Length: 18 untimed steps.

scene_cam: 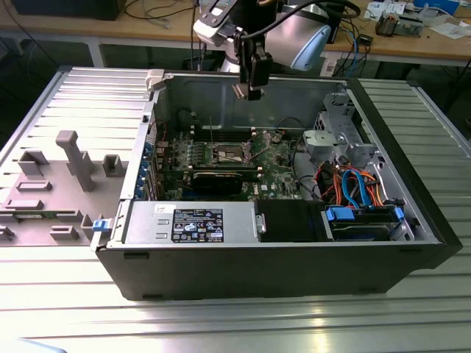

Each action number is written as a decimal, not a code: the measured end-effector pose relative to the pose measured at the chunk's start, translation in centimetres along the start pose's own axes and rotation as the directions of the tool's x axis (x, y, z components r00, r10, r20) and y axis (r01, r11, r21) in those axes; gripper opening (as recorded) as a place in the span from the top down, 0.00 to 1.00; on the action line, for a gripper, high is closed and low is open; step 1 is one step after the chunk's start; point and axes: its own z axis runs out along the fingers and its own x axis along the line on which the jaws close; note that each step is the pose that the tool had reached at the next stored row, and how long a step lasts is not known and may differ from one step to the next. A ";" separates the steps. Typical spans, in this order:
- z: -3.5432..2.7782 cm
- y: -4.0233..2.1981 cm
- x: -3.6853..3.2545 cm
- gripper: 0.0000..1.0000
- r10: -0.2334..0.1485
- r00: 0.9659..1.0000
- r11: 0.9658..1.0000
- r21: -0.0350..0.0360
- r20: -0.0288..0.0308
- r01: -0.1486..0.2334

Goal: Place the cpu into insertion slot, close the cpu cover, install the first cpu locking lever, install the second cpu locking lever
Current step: 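Place the cpu into insertion slot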

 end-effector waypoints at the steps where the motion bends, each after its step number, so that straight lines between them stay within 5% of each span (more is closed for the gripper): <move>1: 0.00 0.00 0.00 0.46 0.010 1.000 1.000 0.000 0.001 -0.010; 18: 0.00 0.00 0.00 0.46 0.029 1.000 1.000 -0.001 0.003 -0.029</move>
